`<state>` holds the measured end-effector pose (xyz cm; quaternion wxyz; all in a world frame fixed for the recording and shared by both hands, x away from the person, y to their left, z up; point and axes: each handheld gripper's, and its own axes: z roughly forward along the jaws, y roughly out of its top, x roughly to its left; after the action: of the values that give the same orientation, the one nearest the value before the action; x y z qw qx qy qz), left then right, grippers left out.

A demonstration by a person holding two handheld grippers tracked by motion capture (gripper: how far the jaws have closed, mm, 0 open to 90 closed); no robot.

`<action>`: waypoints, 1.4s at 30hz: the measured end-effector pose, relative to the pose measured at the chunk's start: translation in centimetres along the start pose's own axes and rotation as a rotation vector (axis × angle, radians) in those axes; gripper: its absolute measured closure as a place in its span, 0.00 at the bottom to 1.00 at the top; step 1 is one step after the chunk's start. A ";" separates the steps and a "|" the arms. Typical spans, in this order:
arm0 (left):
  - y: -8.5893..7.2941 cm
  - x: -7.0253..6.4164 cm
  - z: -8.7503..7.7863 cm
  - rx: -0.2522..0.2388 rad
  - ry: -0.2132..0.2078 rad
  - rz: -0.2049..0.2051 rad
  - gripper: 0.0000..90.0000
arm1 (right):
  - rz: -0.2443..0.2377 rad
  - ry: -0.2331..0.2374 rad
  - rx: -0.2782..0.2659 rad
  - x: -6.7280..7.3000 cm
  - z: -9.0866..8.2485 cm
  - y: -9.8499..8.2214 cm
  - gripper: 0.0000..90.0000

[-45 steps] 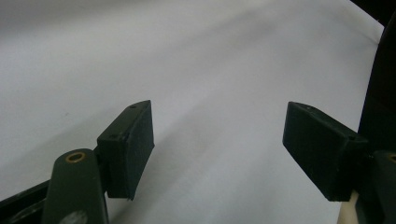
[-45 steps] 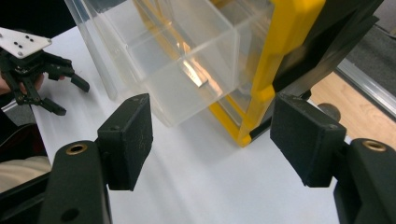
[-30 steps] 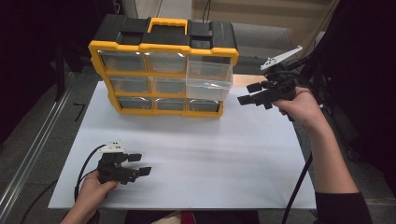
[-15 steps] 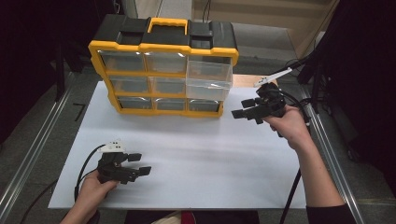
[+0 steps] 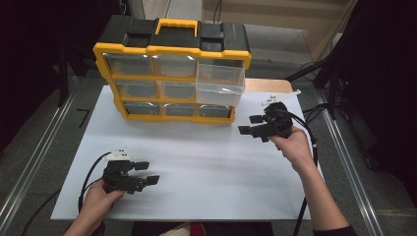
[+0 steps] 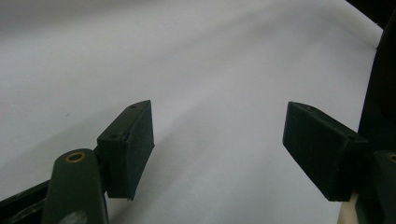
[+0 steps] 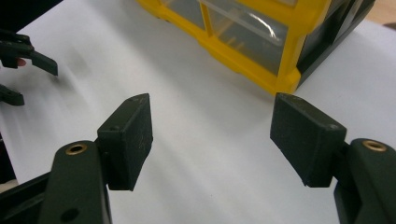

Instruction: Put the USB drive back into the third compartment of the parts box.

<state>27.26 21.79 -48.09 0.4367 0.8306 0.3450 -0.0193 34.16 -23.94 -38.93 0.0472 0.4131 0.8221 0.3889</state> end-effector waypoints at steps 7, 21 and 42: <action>0.0 0.0 0.0 0.003 0.005 0.004 0.29 | 0.013 0.007 0.010 0.4 1.4 -1.6 0.31; 0.0 0.1 0.0 0.000 0.006 0.003 0.29 | 0.020 0.021 0.014 2.0 4.0 -4.8 0.29; 0.1 0.1 -0.2 -0.005 0.024 0.008 0.29 | 0.037 0.026 0.029 2.3 4.2 -10.2 0.28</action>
<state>27.36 21.98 -48.00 0.4345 0.8311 0.3470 -0.0066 27.74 -23.37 -48.24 0.0234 0.4237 0.8204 0.3831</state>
